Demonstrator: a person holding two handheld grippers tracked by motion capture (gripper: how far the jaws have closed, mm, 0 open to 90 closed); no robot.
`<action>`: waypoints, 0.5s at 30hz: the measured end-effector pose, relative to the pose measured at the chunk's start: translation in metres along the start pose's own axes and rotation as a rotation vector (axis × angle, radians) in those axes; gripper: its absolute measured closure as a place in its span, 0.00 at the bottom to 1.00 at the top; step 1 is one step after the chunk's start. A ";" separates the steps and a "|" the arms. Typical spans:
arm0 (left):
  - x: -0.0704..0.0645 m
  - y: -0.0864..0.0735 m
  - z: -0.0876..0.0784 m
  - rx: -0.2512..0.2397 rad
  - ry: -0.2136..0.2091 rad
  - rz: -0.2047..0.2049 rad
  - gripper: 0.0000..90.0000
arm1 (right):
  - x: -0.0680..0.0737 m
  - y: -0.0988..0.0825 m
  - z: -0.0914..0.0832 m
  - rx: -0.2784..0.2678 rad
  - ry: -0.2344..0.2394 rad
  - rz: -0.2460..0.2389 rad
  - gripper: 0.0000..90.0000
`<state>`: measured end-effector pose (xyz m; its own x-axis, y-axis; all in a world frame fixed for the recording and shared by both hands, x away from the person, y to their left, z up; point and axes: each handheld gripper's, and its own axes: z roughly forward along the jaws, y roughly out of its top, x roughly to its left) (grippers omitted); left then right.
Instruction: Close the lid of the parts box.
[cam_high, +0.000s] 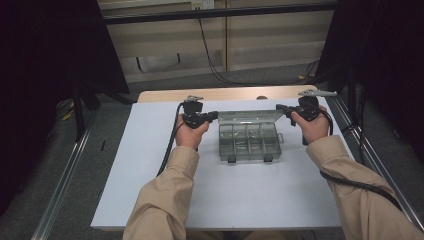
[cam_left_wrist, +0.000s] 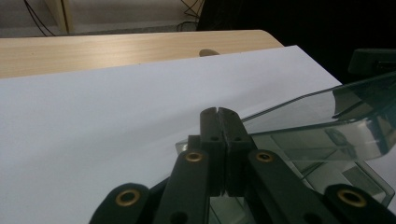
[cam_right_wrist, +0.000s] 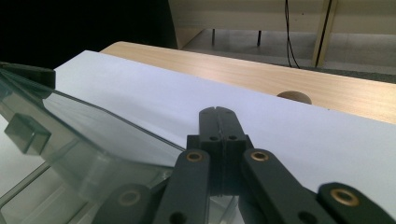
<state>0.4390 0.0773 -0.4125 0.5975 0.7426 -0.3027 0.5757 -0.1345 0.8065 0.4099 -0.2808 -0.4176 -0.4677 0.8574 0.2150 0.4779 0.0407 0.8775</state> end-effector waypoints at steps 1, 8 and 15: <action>0.000 0.000 0.000 0.002 -0.001 0.001 0.99 | 0.000 0.000 0.000 0.002 0.005 -0.005 1.00; 0.000 0.001 0.000 0.002 0.000 0.009 0.99 | 0.004 -0.002 0.000 -0.002 0.014 -0.007 1.00; -0.003 0.000 0.002 0.000 -0.017 0.010 0.98 | 0.007 -0.005 -0.003 0.004 0.017 -0.027 1.00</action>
<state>0.4388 0.0738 -0.4128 0.6127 0.7297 -0.3034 0.5694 -0.1415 0.8098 0.4023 -0.2768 -0.4193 -0.4928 0.8472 0.1984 0.4677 0.0656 0.8815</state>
